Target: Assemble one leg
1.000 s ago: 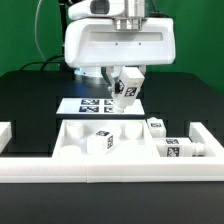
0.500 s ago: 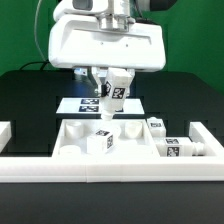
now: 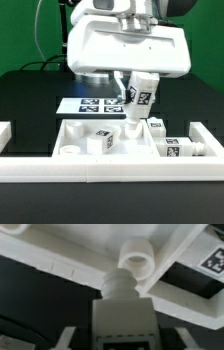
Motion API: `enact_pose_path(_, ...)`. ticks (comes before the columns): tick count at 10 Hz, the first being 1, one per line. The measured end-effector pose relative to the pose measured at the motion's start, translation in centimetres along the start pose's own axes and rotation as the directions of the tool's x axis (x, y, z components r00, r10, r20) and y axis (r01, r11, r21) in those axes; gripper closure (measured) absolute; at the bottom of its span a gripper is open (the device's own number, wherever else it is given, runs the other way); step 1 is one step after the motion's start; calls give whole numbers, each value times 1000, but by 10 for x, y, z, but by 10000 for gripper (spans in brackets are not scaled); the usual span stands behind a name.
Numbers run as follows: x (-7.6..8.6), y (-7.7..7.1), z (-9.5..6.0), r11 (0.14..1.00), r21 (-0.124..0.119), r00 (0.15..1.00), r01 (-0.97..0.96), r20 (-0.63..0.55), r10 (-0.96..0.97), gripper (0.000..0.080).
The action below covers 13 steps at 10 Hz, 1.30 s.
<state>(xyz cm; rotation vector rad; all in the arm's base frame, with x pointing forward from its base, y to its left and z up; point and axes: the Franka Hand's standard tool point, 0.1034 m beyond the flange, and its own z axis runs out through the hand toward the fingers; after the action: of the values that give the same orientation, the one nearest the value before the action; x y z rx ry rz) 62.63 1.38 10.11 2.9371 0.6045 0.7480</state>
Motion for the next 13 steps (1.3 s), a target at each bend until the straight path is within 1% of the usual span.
enact_pose_path(3, -3, 1, 1, 1000, 0, 1000, -3, 6, 3, 517)
enact_pose_path(4, -4, -1, 2, 1000, 5, 1000, -8, 10, 8, 517)
enact_pose_path(5, -4, -7, 7, 1000, 22, 1000, -13, 24, 13, 517)
enact_pose_path(6, 1, -9, 13, 998, 54, 998, -19, 53, 16, 517)
enact_pose_path(7, 13, -11, 18, 998, 61, 999, -19, 42, 16, 517)
enact_pose_path(8, 21, -16, 22, 997, 70, 999, -22, 35, 19, 517)
enact_pose_path(9, 22, -18, 25, 997, 73, 999, -23, 35, 20, 517)
enact_pose_path(12, 19, -16, 25, 997, 70, 999, -17, 36, 15, 517)
enact_pose_path(13, 11, -11, 25, 998, 62, 999, -9, 36, 7, 517)
